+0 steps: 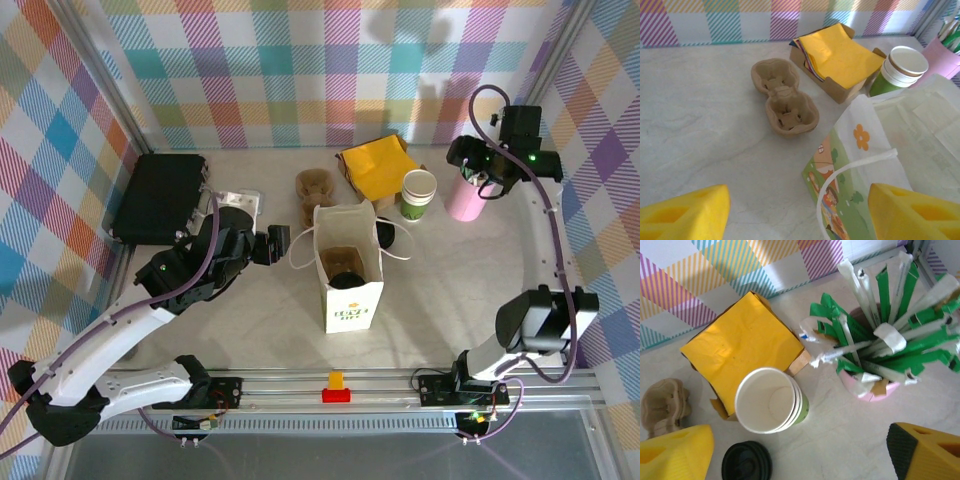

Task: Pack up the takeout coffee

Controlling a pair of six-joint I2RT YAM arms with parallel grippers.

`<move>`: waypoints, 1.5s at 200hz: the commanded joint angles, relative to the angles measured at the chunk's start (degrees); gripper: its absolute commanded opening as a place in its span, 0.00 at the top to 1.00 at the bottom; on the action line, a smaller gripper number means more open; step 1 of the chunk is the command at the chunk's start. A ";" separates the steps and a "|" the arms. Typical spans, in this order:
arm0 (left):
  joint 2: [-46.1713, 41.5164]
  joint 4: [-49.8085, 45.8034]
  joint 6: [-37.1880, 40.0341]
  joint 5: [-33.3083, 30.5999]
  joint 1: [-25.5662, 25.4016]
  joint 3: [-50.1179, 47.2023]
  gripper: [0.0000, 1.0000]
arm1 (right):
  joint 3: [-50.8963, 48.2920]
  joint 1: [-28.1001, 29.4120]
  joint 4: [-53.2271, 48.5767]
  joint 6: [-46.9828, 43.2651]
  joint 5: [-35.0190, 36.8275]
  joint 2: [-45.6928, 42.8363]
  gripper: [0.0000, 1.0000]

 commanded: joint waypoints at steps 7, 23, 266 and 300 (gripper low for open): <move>-1.88 2.80 3.12 2.01 0.62 -1.37 0.27 | 3.59 -0.41 1.52 -3.51 1.77 3.31 0.15; -2.32 3.11 3.67 2.16 0.63 -1.85 0.26 | 4.85 -0.34 1.00 -4.03 2.98 5.28 0.19; -1.13 1.48 3.77 3.91 1.06 -1.16 0.26 | 12.49 -0.30 -3.75 -3.90 10.13 17.22 0.55; -1.17 0.82 3.50 3.84 1.06 -0.98 0.26 | 12.46 -0.29 -3.91 -4.09 10.39 17.13 0.59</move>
